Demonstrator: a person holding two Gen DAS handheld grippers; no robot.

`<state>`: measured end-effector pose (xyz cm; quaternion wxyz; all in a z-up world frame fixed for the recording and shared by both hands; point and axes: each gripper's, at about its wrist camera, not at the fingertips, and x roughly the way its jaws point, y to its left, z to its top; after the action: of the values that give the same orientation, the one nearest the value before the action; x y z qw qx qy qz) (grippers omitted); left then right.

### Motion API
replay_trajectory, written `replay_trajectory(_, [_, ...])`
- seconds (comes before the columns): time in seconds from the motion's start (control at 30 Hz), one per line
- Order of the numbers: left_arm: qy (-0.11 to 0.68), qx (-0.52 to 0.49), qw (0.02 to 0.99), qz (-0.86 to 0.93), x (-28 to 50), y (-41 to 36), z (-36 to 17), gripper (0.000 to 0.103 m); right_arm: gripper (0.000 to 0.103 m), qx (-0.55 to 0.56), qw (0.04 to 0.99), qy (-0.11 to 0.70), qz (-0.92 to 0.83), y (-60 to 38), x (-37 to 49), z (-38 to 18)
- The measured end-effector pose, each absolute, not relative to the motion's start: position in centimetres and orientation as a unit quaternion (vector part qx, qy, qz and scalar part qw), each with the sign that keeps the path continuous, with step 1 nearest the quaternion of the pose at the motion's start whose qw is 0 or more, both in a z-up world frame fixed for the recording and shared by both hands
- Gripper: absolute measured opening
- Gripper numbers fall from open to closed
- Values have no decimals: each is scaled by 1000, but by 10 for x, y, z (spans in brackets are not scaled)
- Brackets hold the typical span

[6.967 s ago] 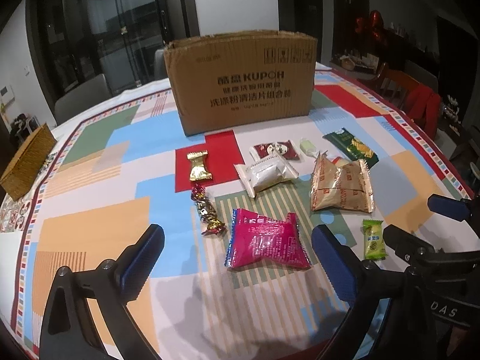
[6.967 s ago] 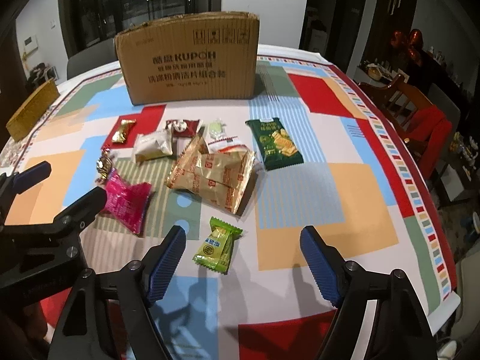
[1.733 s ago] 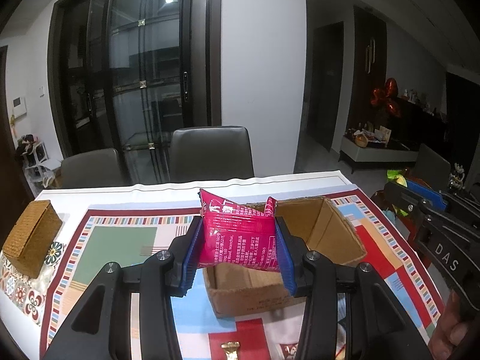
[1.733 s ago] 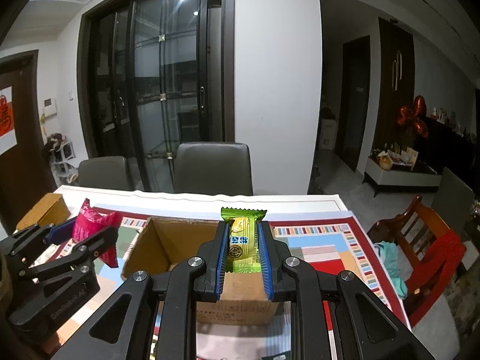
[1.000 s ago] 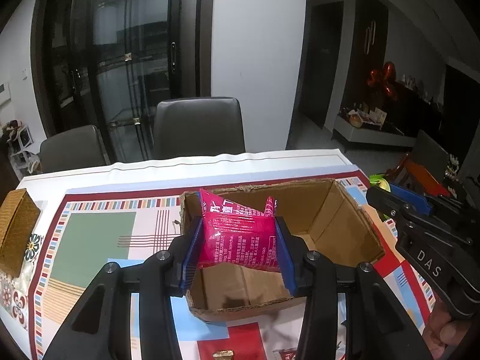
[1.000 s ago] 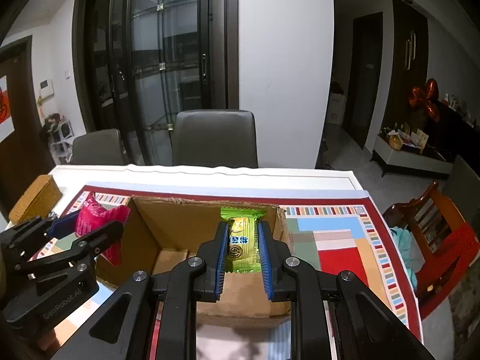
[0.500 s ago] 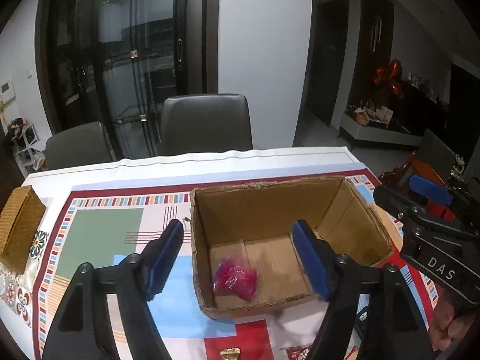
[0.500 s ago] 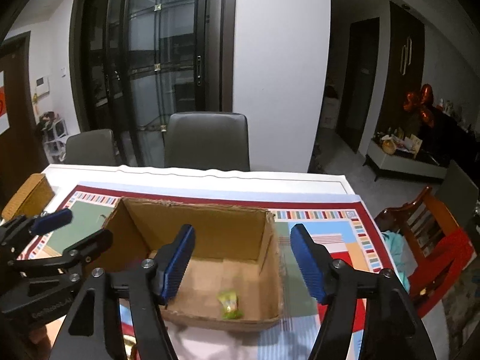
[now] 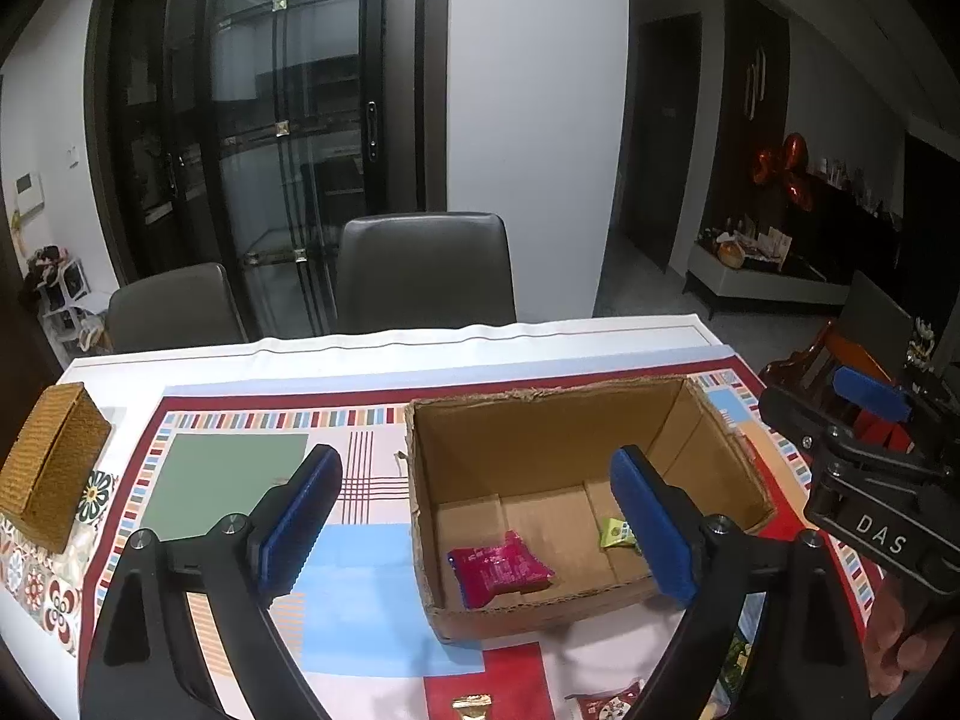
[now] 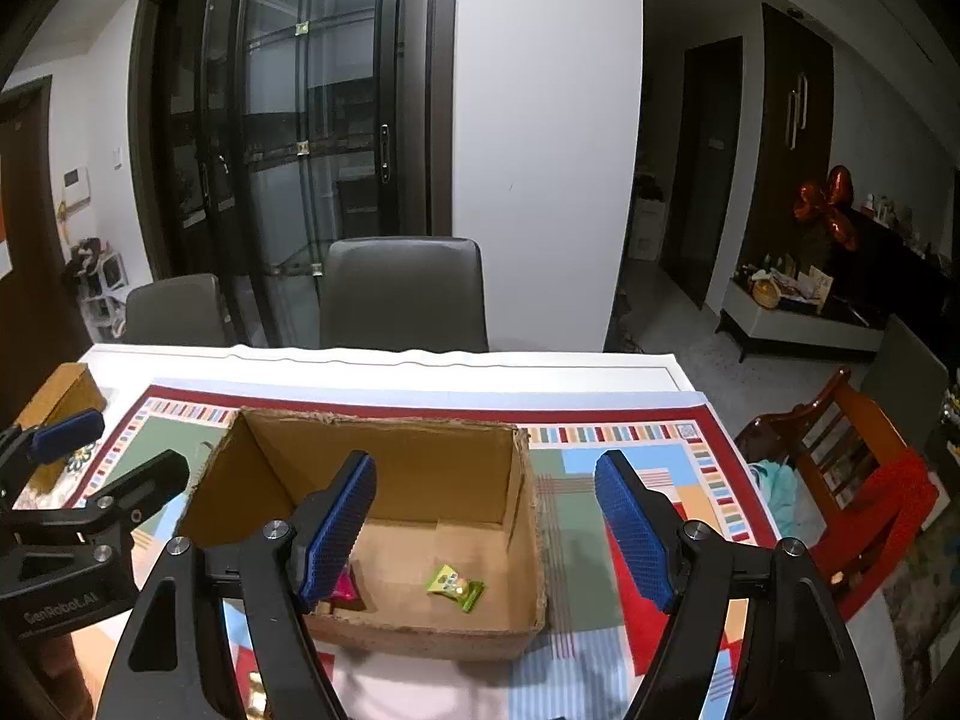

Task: Organize snacks
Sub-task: 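Withdraw both tools from the box back toward the remaining snacks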

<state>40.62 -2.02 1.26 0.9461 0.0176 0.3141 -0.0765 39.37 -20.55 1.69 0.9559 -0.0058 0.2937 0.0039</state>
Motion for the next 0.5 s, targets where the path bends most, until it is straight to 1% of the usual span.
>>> replay_trajectory(0.27, [304, 17, 950, -65, 396, -14, 18, 93, 76, -6, 959, 285, 3, -204, 383, 23])
replay_trajectory(0.33, [304, 17, 950, -64, 394, -13, 18, 93, 83, -8, 959, 282, 0, -204, 379, 24])
replay_trajectory(0.5, [308, 10, 949, -61, 388, -9, 18, 93, 84, -12, 962, 274, -4, -202, 371, 25])
